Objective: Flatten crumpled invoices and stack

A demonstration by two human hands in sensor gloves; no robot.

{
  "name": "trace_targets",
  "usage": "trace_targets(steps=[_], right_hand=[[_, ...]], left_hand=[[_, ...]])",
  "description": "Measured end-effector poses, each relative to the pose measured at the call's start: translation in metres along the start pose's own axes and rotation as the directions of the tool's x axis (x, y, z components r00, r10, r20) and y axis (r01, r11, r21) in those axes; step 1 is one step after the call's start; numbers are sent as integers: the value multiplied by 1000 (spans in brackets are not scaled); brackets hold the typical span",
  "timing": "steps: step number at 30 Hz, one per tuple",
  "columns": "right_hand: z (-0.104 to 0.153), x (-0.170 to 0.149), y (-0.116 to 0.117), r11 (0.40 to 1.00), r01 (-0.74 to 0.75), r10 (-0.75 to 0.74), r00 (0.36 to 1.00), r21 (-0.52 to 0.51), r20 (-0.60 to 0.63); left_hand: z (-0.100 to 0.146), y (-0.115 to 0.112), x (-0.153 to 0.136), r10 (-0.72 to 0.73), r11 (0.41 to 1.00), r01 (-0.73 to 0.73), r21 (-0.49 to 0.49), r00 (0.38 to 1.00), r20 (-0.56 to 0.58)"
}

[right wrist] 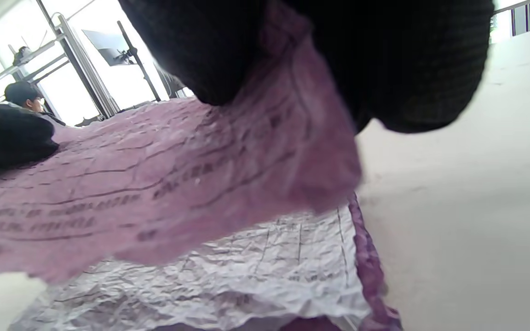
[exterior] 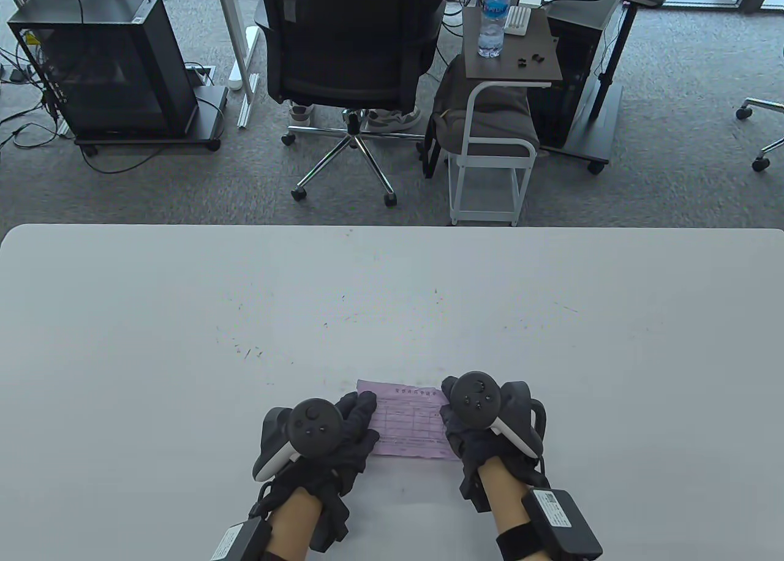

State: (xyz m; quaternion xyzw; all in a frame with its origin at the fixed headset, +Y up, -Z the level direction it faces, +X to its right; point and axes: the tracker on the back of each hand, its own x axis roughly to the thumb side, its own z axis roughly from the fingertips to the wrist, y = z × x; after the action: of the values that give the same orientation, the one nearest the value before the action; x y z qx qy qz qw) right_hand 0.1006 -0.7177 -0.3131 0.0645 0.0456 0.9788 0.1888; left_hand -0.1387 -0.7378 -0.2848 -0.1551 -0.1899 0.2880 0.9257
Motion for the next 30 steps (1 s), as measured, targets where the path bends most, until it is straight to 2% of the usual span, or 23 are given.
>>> trace_targets(steps=[3,6,12,17,21,24,26,30], right_hand=[[-14,-5,15,1000,3,-2,1000,20,-30],[-27,-5,28,997,-65,66,998,38,-22],[-35,-2,50,985,-164,165,986,62,-21],[-36,2,51,977,-205,207,978,64,-30],[-34,11,55,950,-310,311,950,42,-29],[-34,14,54,907,-418,420,907,47,-31],[-34,12,46,892,-438,446,893,111,-65],[-27,-7,21,941,-332,339,931,70,-135]], left_hand=[[-12,-2,-5,-50,998,48,-41,998,-41],[-24,-7,-8,-112,992,106,-72,990,-84],[-37,-22,-10,-221,970,205,-132,968,-122],[-39,-34,-13,-326,936,299,-185,936,-136],[-39,-37,-16,-414,898,374,-230,896,-159],[-37,-36,-22,-345,927,305,-217,920,-184],[-35,-34,-25,-309,938,266,-223,933,-187],[-30,-25,-28,-257,959,230,-166,951,-171]])
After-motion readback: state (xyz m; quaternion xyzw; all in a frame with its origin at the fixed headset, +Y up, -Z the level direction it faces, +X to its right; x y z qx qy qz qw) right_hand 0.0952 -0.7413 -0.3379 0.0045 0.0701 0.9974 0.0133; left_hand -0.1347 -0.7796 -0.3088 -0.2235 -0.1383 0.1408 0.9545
